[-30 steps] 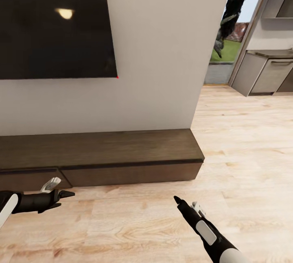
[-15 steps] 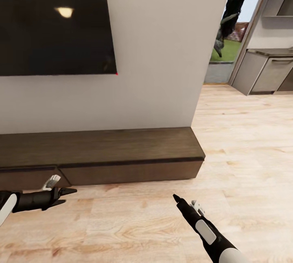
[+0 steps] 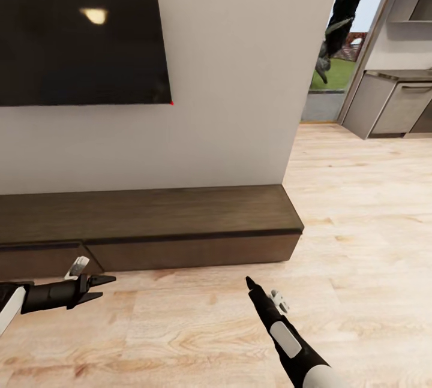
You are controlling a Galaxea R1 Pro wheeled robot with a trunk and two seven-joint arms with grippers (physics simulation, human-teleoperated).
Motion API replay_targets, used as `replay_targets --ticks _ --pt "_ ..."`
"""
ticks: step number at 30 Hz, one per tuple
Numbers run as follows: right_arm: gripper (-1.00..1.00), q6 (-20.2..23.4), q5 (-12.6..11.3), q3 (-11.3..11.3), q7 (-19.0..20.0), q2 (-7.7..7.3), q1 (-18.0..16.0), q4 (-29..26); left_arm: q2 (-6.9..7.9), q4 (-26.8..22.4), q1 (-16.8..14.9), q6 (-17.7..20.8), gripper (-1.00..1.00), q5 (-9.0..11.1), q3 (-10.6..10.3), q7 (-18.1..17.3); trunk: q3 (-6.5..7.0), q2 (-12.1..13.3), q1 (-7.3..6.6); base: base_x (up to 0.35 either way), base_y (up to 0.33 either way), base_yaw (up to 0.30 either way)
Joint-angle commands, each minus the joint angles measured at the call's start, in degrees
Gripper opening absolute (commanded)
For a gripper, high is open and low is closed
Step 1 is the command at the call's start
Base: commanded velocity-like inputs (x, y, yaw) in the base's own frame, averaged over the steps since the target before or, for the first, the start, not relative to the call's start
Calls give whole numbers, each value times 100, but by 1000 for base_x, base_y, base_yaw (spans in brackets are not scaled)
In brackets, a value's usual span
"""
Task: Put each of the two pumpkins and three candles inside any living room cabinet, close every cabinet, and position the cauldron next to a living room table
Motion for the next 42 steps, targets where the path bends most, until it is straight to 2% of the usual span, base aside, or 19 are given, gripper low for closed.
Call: replay_targets --ticks 1,3,5,8,15,18,23,26,30,38,42 --pt "100 -1 -109 -72 97 -10 0 19 3 23 1 1 100 3 4 -3 -18 -42 23 0 0 0" --pt "100 3 -320 -163 473 -39 0 56 1 46 1 1 100 3 12 -6 -54 -122 67 0 0 0" --pt "100 4 -494 -218 1014 -57 0 101 -2 56 1 1 100 3 13 -7 -90 -202 110 0 0 0" --pt "100 -43 -545 -188 1605 -58 0 145 -5 61 -1 1 100 3 12 -7 -144 -322 176 0 0 0" --pt "100 -193 -626 -210 1877 -62 0 166 17 70 -1 1 100 11 49 -22 -270 -603 330 0 0 0" --pt "100 -125 -689 -357 1911 -73 0 177 9 71 0 1 100 11 42 -86 -324 -723 396 0 0 0" --pt "100 416 -971 -805 2579 -125 0 256 7 85 3 1 100 12 37 -327 -413 -924 506 0 0 0" --pt "100 892 -1207 -1065 2936 -209 0 448 19 153 15 1 100 6 44 -679 -467 -1044 572 0 0 0" --pt "100 1147 -1295 -1161 3062 -274 0 550 12 199 51 1 100 -1 26 -1082 -539 -1205 660 0 0 0" --pt "100 1165 -1306 -1187 3078 -285 0 567 3 287 68 1 100 2 7 -1215 -683 -1526 835 0 0 0" --pt "100 1159 -1359 -1352 3101 -287 0 567 -18 310 72 1 100 -2 0 -1460 -755 -1686 923 0 0 0"
